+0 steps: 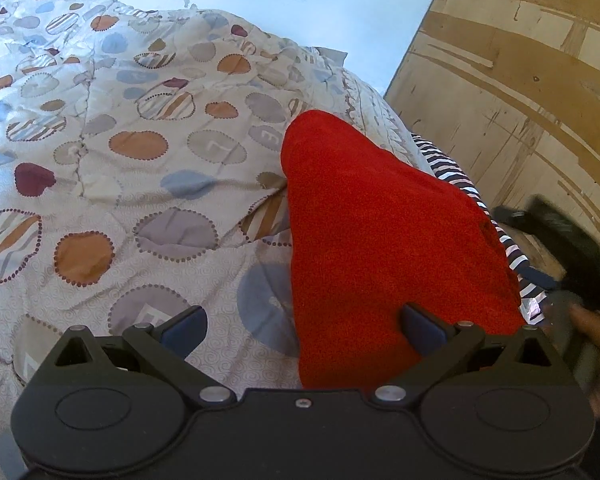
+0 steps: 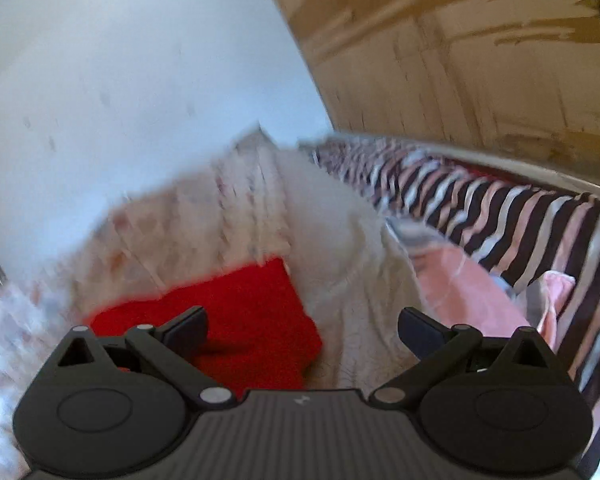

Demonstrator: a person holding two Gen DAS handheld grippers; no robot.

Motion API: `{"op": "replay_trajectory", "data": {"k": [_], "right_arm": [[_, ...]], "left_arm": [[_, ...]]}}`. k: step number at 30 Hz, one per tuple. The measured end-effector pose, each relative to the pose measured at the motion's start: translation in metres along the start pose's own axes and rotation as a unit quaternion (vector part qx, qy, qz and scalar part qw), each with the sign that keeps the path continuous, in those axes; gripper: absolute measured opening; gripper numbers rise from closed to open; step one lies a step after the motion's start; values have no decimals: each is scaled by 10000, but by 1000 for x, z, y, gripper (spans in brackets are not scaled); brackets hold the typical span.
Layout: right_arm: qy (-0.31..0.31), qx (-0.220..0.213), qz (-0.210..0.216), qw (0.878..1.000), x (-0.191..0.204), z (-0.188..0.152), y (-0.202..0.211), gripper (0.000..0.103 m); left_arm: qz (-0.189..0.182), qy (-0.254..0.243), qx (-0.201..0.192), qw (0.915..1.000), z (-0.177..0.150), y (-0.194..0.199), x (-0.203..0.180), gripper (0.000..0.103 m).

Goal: Fold small clothes

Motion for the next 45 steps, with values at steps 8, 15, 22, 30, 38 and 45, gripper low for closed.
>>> {"op": "replay_trajectory", "data": {"k": [8, 15, 22, 30, 38, 45], "right_arm": [[514, -392, -379, 9972, -14, -40, 0, 103], [56, -371, 1162, 9925, -9, -1, 10, 103], [-30, 573, 1446, 9878, 8, 34, -42, 25], [1310, -42, 1330, 9824, 65, 70, -26, 13], [1167, 331, 903, 9885, 42, 53, -62, 9], [815, 280, 852, 9926, 12, 43, -47, 18]], "left_arm": [[-88, 11, 24, 10000, 0, -3, 1, 102], [-121, 38, 36, 9999, 1, -3, 2, 103], [-137, 37, 51, 9999, 1, -4, 2, 103], [-22, -49, 43, 10000, 8, -8, -6, 103], [-34, -52, 85, 9999, 10, -11, -10, 103], [-56, -13, 94, 9999, 10, -12, -7, 103]]}}
Point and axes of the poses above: each gripper's, at about its wrist camera, not at the fingertips, and y roughly against the way its jaws point, x to its left, z to its top, the point moved 10 cm from there along -y, roughly the way its jaws point, and after that the axes turned 15 degrees about x, right-handed, at the moved point
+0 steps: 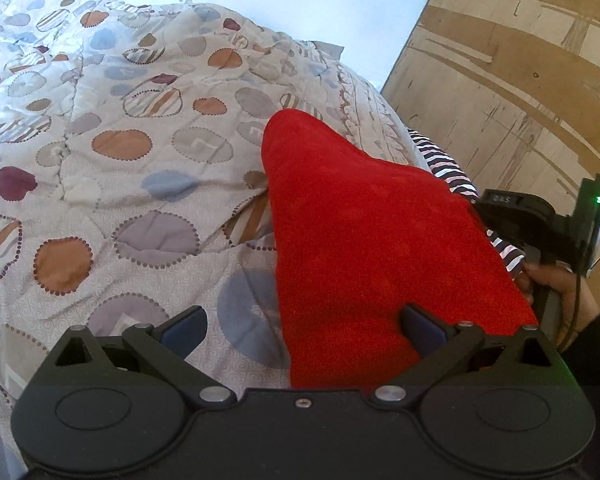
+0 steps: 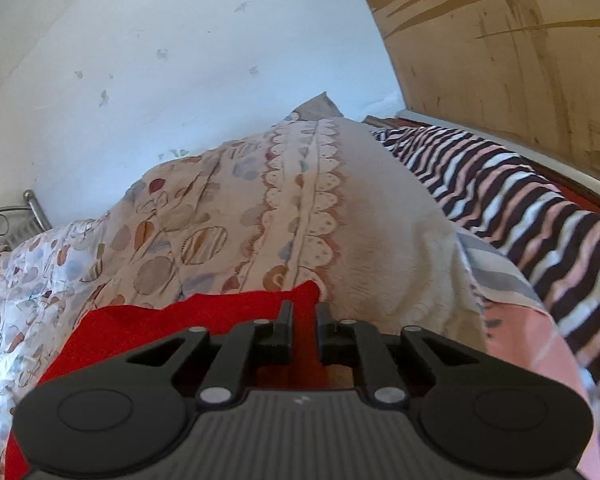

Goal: Fold small clothes

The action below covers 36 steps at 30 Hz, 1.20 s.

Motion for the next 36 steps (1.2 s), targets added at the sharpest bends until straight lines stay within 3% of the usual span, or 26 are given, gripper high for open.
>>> {"op": "replay_trajectory", "data": {"k": [1, 2, 4, 6, 8, 13, 17, 20, 25, 28, 30, 32, 36], "right_arm": [[-17, -15, -14, 10000, 0, 0, 3, 28], [-20, -39, -4, 10000, 2, 1, 7, 50], [2, -156, 128, 9998, 10, 1, 18, 72], [100, -199, 215, 9995, 21, 0, 25, 78], [303, -163, 251, 9991, 34, -4, 26, 94], [460, 189, 23, 9988, 38, -21, 3, 97], [-304, 230, 356, 9986, 16, -38, -9, 103], [-516, 137, 611, 9967, 7, -46, -10, 103], [-366, -28, 866, 9956, 8, -32, -1, 103], [-462, -54, 1004, 9939, 8, -20, -3, 103], [-563, 117, 1137, 9919, 8, -14, -13, 103], [-618, 297, 1200, 9904, 10, -15, -24, 98], [-710, 337, 1232, 9893, 12, -24, -30, 92]], "left_arm": [[13, 5, -6, 10000, 0, 0, 0, 103], [24, 14, -12, 10000, 0, 0, 0, 102], [37, 29, -19, 10000, -1, 0, 0, 103], [55, 16, -33, 10000, -1, 0, 0, 102], [65, 11, -40, 10000, -1, 0, -1, 102], [55, 3, -36, 10000, -1, 1, -2, 102], [4, -14, -40, 10000, -2, 1, -2, 102], [-159, -79, -65, 9998, 0, 5, -3, 102], [-833, 71, -450, 9955, 27, 29, 5, 102], [-872, 376, -570, 9938, 56, 25, 19, 102], [-762, 395, -497, 9951, 72, 11, 25, 102], [-746, 378, -171, 9963, 83, -13, 27, 102], [-1041, 453, 162, 9934, 94, -46, 26, 102]]}}
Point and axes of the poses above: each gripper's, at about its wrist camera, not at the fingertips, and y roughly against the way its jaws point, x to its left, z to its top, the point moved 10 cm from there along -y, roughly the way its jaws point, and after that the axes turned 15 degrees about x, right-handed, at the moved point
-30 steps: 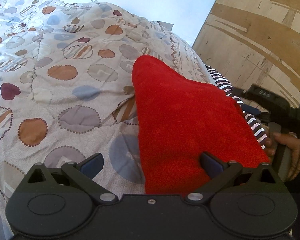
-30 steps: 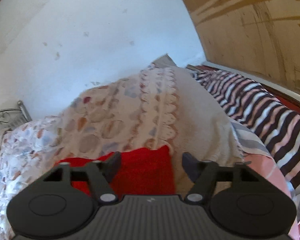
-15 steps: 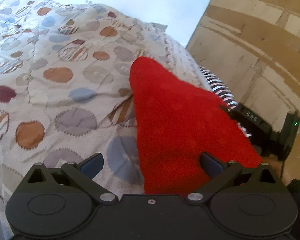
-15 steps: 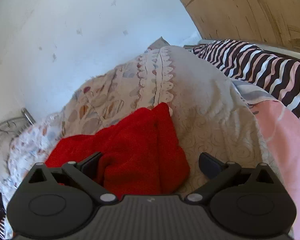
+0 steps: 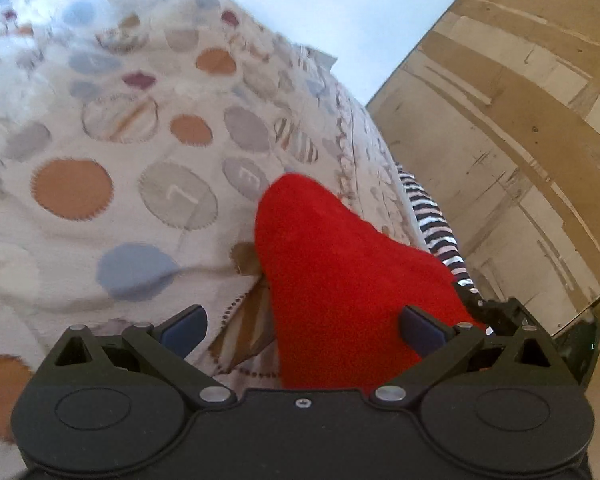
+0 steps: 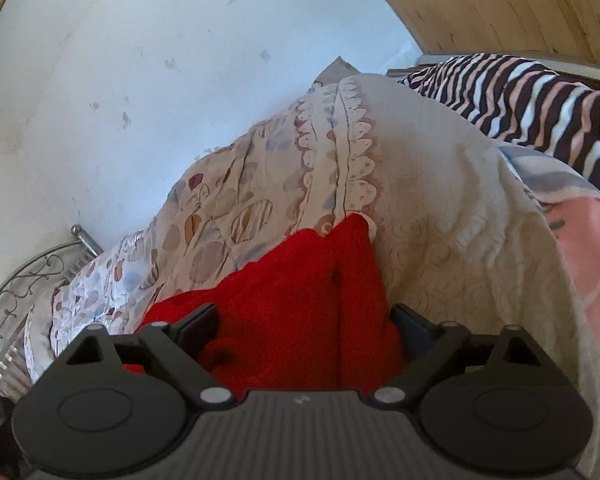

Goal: Fold small clothes

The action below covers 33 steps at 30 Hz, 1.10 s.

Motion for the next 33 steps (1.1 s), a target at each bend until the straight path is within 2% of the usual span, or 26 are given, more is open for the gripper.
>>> {"op": "replay_trajectory", "data": {"k": [3, 6, 8, 10, 11, 13, 14, 16, 21, 25, 28, 33], "right_arm": [[57, -91, -18, 9999, 2, -5, 4, 83], [172, -143, 7, 9997, 7, -8, 7, 70], [191, -165, 24, 9997, 11, -10, 8, 55], [353, -257, -118, 9990, 18, -12, 13, 47], [434, -309, -186, 9984, 22, -14, 16, 45], [539, -446, -281, 9972, 31, -16, 25, 43], [556, -510, -286, 9967, 36, -16, 30, 42], [592, -641, -232, 9959, 50, -16, 41, 41], [807, -937, 19, 9923, 98, -10, 67, 41], [923, -952, 385, 9904, 144, -5, 69, 41], [1045, -975, 677, 9874, 180, -2, 55, 41], [1327, -785, 994, 9830, 242, 4, -1, 41]], "left_arm": [[-120, 136, 343, 9992, -4, -17, 4, 102], [-216, 218, 398, 9987, -6, -23, 4, 101], [-317, 261, 458, 9981, -7, -26, 0, 90], [-515, 273, 556, 9967, -8, -29, -9, 61], [-464, 254, 534, 9972, -9, -28, -13, 60], [-209, 50, 454, 9987, -10, -21, -24, 48], [-140, 15, 404, 9991, -10, -16, -27, 47], [-169, -9, 278, 9995, -10, -1, -36, 41], [-98, -92, -161, 9998, -7, 55, -52, 39], [65, -65, -588, 9982, 4, 110, -50, 39], [387, -160, -896, 9951, 17, 146, -38, 39], [1014, -80, -1287, 9864, 43, 189, 3, 39]]}}
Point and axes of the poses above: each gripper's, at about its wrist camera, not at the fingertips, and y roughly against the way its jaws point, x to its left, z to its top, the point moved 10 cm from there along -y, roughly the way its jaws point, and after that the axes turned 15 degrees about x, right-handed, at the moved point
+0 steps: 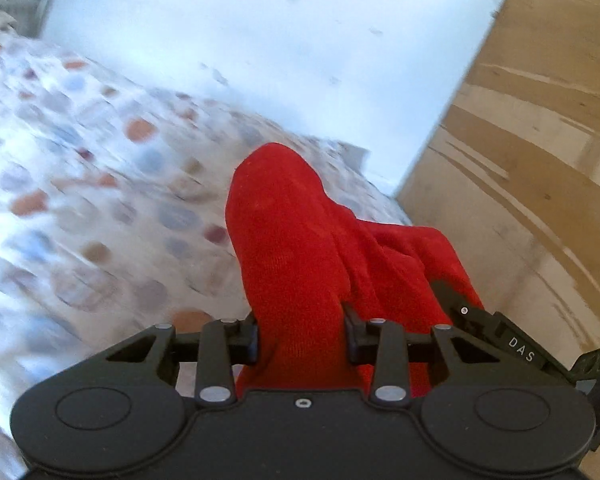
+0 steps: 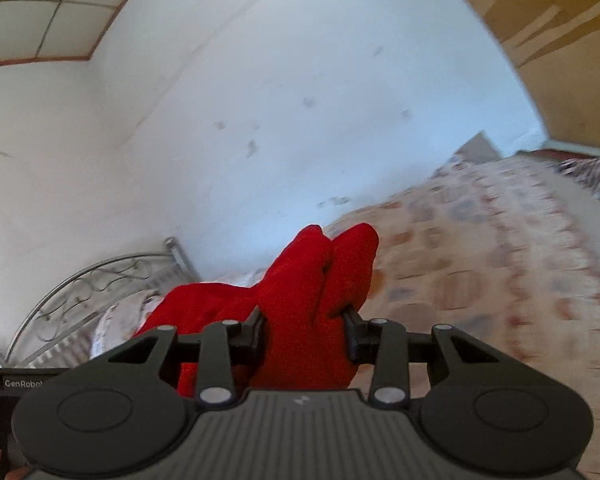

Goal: Fold small clothes

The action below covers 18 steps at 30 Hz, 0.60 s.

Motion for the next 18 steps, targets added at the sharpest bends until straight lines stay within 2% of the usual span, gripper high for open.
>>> {"op": "replay_trajectory", "data": {"k": [5, 10, 14, 18], "right_arm": [[-20, 370, 116, 9992, 19, -2, -72, 41], [-91, 920, -88, 9957, 2, -29, -133, 42], [-106, 1348, -582, 9891, -28, -62, -159, 45], [-268, 1351, -588, 9887, -44, -74, -159, 51]], "left_arm": [[363, 272, -30, 9990, 22, -10, 54, 39], [569, 550, 237, 9966, 15, -55, 105, 39], [724, 624, 453, 9944, -3, -89, 129, 43], [739, 572, 286, 9952, -10, -96, 137, 53]]}}
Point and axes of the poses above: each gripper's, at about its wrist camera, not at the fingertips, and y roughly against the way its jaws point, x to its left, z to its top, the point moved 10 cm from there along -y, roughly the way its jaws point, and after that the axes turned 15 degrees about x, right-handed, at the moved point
